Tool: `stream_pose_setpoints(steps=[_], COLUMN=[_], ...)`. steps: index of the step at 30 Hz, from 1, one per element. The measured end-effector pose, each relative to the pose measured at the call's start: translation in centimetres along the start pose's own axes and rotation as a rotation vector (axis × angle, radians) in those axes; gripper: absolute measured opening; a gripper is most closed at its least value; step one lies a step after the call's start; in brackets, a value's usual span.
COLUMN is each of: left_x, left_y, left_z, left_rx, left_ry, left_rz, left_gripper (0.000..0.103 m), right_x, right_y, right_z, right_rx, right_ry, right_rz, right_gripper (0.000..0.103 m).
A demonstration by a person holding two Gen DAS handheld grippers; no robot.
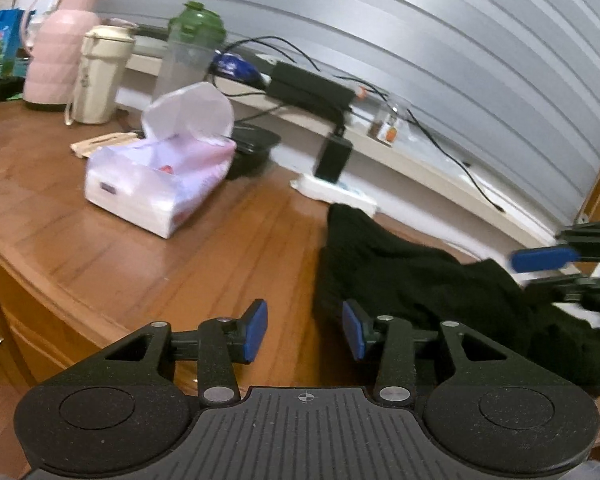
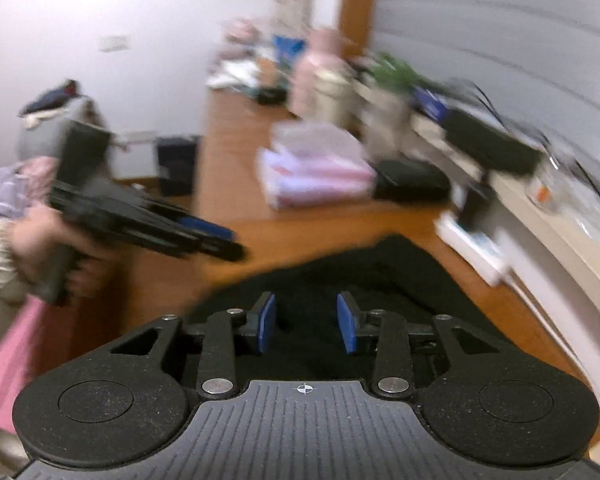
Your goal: Fold clothes
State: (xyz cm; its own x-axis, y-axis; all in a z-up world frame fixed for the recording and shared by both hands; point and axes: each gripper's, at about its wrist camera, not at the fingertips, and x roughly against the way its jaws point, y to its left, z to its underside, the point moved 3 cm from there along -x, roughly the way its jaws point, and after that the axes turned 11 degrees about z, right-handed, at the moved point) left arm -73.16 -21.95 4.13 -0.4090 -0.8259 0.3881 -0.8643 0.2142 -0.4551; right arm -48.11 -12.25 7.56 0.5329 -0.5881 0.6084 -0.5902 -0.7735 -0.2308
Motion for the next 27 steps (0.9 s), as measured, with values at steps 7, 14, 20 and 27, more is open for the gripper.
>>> stream_pose_setpoints(steps=[7, 14, 20, 27], left_x=[-1.4, -2.8, -2.7, -2.4], left_y=[-0.5, -1.2, -1.2, -1.3], left_z=[0.5, 0.1, -0.5, -0.9], left_rx=[0.011, 0.003, 0.006, 0.020], left_ry=[0.020, 0.018, -0.011, -0.010], left_rz=[0.047, 0.082, 0.081, 0.104], left_gripper=[0.044, 0.044, 0.044, 0.044], right_x=[-5.8, -8.7, -5.9, -2.5], right_y=[-0.8, 1.2, -0.1, -2.2], right_z=[2.0, 1.0, 1.5, 3.2], right_rx=[-0.065, -0.009, -0.028, -0.039], right_ry=[0.062, 0.070, 0.010, 0.014], right_rz=[-0.043, -0.051, -0.064, -0.017], right_gripper=[0.044, 0.026, 0.003, 0.004])
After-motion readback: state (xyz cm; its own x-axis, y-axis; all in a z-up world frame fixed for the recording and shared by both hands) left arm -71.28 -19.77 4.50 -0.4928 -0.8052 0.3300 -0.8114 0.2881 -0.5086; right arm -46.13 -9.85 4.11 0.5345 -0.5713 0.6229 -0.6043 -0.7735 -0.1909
